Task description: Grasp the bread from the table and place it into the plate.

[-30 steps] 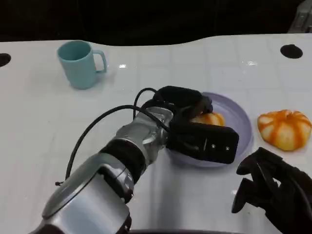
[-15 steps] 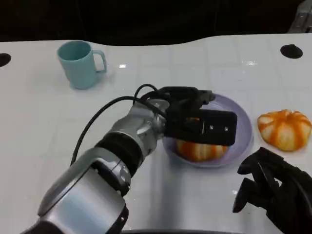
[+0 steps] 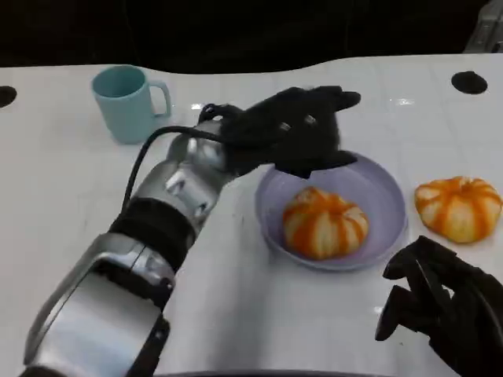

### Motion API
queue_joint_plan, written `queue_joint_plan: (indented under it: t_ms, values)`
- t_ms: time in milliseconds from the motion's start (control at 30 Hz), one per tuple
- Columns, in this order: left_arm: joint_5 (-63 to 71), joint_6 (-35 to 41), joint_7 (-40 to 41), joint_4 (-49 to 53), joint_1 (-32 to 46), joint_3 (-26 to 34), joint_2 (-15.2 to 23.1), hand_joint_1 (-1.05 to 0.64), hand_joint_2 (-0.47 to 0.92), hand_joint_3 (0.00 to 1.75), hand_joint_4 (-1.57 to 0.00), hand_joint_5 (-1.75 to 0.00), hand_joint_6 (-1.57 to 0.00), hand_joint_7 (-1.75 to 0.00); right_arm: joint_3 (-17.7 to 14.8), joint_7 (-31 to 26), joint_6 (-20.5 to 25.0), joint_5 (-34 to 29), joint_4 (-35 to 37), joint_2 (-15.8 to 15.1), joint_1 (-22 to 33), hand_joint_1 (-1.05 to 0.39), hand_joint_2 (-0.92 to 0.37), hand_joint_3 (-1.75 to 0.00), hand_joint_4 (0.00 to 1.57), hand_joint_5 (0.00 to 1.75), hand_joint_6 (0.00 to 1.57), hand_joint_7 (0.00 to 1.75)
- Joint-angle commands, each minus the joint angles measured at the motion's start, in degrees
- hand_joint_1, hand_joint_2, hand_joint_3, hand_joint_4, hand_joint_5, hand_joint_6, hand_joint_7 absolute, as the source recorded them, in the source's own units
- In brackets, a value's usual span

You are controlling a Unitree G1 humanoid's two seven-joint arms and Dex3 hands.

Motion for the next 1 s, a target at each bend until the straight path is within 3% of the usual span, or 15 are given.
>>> queue_joint_plan:
  t_ms: [33, 100, 167, 233, 300, 467, 500, 600, 733, 800, 1000]
  values:
    - [-7.3, 4.9, -3.4, -9.3, 7.1, 5.1, 1.6, -0.82, 0.92, 0.45, -0.33, -0.19, -0.35, -0.10, -0.8, 0.4, -0.7, 0.7, 0.5, -0.3, -0.1, -0.43, -0.92, -0.41, 0.64, 1.75, 0.48, 1.64]
    - [-11.6, 8.2, -2.8, -15.1, 11.6, 8.3, 0.8, -0.74, 0.92, 0.40, -0.45, -0.29, -0.47, -0.14, -0.8, 0.7, -0.9, 0.7, 0.5, -0.5, 0.0, -0.43, -0.92, -0.41, 0.64, 1.75, 0.48, 1.64]
    - [-14.8, 11.6, -2.8, -20.1, 14.8, 10.2, 0.4, -0.71, 0.92, 0.39, -0.44, -0.50, -0.56, -0.11, -0.9, 0.9, -1.0, 0.7, 0.5, -0.5, 0.1, -0.43, -0.92, -0.40, 0.64, 1.75, 0.48, 1.63]
    - [-19.8, 16.7, -4.6, -26.4, 18.7, 12.4, 0.5, -0.69, 0.92, 0.43, -0.38, -0.83, -0.64, -0.12, -0.9, 0.7, -0.7, 0.7, 0.2, -0.6, 0.2, -0.43, -0.92, -0.40, 0.64, 1.75, 0.48, 1.63]
    - [-25.4, 22.8, -6.3, -33.0, 22.5, 14.9, 0.9, -0.66, 0.92, 0.45, -0.40, -1.01, -0.71, -0.16, -0.9, 0.3, -0.2, 0.7, -0.2, -0.6, 0.2, -0.44, -0.92, -0.40, 0.64, 1.75, 0.48, 1.63]
    - [-35.2, 34.3, -5.3, -44.9, 29.6, 19.1, 1.3, -0.65, 0.92, 0.41, -0.52, -1.22, -0.80, -0.28, -0.9, 0.1, 0.1, 0.8, -0.4, -0.5, 0.3, -0.44, -0.92, -0.39, 0.64, 1.75, 0.48, 1.63]
    - [-36.4, 36.1, -4.8, -46.3, 30.3, 19.6, 1.3, -0.65, 0.92, 0.40, -0.54, -1.27, -0.77, -0.39, -0.9, 0.1, 0.0, 0.8, -0.4, -0.5, 0.3, -0.44, -0.92, -0.39, 0.64, 1.75, 0.48, 1.63]
    - [-42.6, 42.7, -0.3, -53.0, 35.4, 23.2, -1.1, -0.64, 0.92, 0.38, -0.62, -1.48, -0.63, -0.92, -0.9, 0.3, -0.2, 0.6, -0.4, -0.7, 0.3, -0.44, -0.92, -0.40, 0.65, 1.75, 0.48, 1.63]
    - [-45.5, 45.1, 3.0, -58.0, 39.7, 24.0, -2.4, -0.62, 0.92, 0.41, -0.64, -1.62, -0.60, -1.17, -0.9, 0.0, 0.3, 0.7, -0.7, -0.6, 0.2, -0.44, -0.92, -0.40, 0.64, 1.75, 0.49, 1.63]
    - [-46.9, 46.1, 5.4, -61.9, 43.7, 24.4, -3.7, -0.61, 0.92, 0.45, -0.64, -1.72, -0.55, -1.44, -0.8, -0.4, 0.6, 0.8, -1.0, -0.5, 0.2, -0.44, -0.92, -0.39, 0.64, 1.75, 0.48, 1.63]
    - [-49.9, 47.8, 10.9, -69.6, 51.6, 24.6, -6.3, -0.59, 0.92, 0.45, -0.75, -1.75, -0.58, -1.61, -0.6, -0.4, 0.6, 0.6, -1.4, -0.6, 0.2, -0.44, -0.92, -0.40, 0.63, 1.75, 0.48, 1.63]
